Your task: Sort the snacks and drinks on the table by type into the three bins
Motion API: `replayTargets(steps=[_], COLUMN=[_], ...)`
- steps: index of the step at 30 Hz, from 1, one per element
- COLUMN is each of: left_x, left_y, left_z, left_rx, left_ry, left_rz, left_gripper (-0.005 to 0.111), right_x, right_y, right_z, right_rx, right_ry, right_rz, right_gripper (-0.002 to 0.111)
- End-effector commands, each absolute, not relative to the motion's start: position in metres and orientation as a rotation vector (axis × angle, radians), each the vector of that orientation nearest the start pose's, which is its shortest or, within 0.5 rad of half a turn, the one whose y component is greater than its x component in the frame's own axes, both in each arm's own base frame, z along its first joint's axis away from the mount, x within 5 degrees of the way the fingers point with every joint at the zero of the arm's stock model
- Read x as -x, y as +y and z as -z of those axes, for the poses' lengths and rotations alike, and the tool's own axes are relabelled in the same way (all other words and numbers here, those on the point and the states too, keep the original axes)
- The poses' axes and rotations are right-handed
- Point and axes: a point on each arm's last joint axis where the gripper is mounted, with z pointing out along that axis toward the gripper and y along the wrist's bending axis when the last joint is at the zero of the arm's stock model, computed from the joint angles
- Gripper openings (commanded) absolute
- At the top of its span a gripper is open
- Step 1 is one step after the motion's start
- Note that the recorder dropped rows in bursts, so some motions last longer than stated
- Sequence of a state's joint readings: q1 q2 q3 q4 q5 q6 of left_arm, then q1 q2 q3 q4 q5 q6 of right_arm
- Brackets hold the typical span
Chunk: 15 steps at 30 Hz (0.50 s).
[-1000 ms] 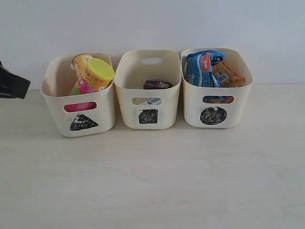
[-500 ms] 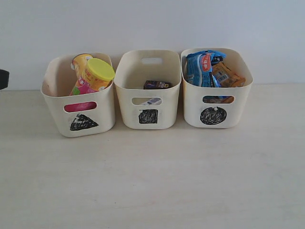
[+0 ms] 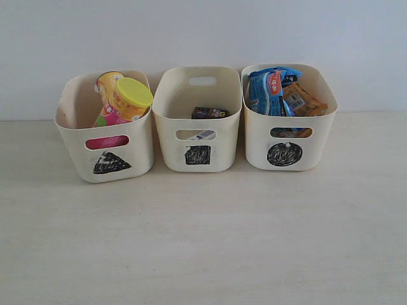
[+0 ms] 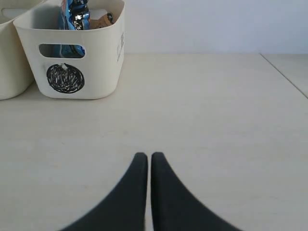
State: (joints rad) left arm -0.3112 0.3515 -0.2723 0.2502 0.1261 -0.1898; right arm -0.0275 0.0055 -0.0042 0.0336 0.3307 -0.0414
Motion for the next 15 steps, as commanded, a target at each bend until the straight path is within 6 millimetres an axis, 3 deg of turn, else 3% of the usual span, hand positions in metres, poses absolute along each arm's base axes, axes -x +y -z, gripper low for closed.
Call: replayTargets(steps=[1, 7, 15], left_x=[-0.076, -0.074, -0.065], left_y=[-0.018, -0.017, -0.014], left_z=[-0.246, -0.228, -0.226], left_rx=[-0.222, -0.223, -0.183], left_ry=[1.610, 1.650, 1.644], left_rz=[0.153, 0.145, 0.172], left_gripper=[0.004, 0.004, 0.004], right_x=[-0.054, -0.054, -0.054], right_y=[-0.001, -0.001, -0.001], right_z=[-0.184, -0.184, -0.184], right_rx=[-0.009, -0.009, -0.009], right_ry=[1.809, 1.807, 1.807], right_rz=[0.018, 0.019, 0.019], right_gripper=[0.000, 0.000, 0.000])
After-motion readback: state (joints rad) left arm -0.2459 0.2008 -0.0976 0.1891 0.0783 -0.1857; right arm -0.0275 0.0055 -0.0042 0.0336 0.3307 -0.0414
